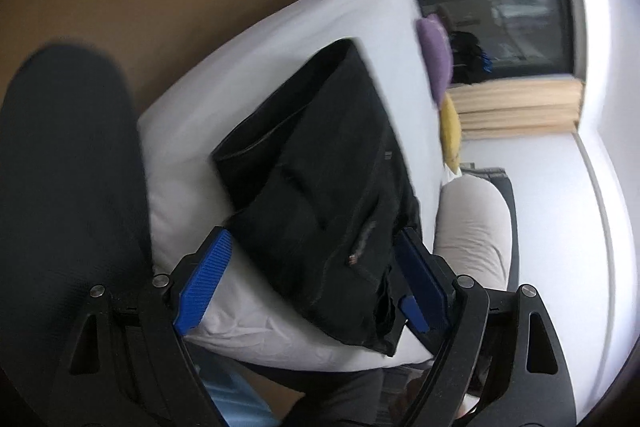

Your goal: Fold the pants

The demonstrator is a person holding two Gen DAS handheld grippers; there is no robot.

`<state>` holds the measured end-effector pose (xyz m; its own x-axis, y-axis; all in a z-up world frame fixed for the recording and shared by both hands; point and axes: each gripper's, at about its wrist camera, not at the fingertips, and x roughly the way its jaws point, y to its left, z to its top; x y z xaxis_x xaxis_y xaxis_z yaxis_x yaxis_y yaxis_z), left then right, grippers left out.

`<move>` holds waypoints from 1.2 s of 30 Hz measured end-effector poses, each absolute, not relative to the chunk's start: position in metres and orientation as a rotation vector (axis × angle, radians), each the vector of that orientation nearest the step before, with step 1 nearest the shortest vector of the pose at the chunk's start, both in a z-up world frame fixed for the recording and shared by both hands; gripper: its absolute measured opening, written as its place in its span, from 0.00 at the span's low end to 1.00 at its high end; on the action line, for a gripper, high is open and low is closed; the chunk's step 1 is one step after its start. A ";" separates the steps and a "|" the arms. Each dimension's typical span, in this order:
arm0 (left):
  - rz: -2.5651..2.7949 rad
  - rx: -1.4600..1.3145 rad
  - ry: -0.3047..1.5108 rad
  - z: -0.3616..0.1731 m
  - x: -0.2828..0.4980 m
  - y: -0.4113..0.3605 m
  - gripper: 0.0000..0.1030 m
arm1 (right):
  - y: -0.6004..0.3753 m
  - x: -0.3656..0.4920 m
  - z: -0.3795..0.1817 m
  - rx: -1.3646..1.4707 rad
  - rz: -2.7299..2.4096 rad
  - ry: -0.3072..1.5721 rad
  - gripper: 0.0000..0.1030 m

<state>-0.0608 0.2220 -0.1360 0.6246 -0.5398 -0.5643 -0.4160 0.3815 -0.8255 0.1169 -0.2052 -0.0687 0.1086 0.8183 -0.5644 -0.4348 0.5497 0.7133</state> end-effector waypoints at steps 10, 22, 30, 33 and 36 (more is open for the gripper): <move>-0.106 -1.380 0.865 -0.163 -0.062 0.230 0.79 | -0.217 0.113 -0.072 0.469 0.941 1.100 0.52; -0.084 -1.326 0.875 -0.152 -0.059 0.230 0.15 | -0.238 0.126 -0.064 0.434 0.865 1.079 0.50; -0.098 -1.137 0.856 -0.118 -0.055 0.217 0.12 | -0.253 0.179 -0.078 0.399 0.773 1.161 0.38; -0.115 -1.057 0.834 -0.099 -0.050 0.207 0.12 | -0.255 0.197 -0.102 0.374 0.687 1.247 0.33; -0.132 -0.979 0.816 -0.081 -0.047 0.197 0.12 | -0.265 0.203 -0.124 0.387 0.601 1.282 0.00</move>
<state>-0.0470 0.1965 -0.0809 0.7024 -0.4469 -0.5540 -0.2489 0.5750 -0.7794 0.2033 -0.2650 -0.1244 0.1656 0.6140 -0.7717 -0.2005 0.7872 0.5832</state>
